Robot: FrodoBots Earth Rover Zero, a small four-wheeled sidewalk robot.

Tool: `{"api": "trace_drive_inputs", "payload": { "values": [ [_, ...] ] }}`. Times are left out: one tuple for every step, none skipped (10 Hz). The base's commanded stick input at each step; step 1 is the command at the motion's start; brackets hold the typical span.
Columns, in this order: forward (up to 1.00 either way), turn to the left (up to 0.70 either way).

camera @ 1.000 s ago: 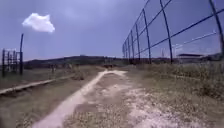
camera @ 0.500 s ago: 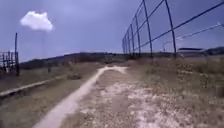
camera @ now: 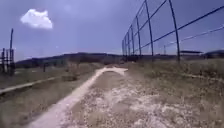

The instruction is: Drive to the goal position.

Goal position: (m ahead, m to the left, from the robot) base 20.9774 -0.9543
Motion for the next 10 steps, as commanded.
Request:
{"api": "trace_drive_inputs", "payload": {
  "values": [
    [0.70, 0.00],
    [0.70, 0.00],
    [0.70, 0.00],
    [0.70, 0.00],
    [0.70, 0.00],
    [0.70, 0.00],
    [0.70, 0.00],
    [0.70, 0.00],
    [0.70, 0.00],
    [0.70, 0.00]
  ]
}}
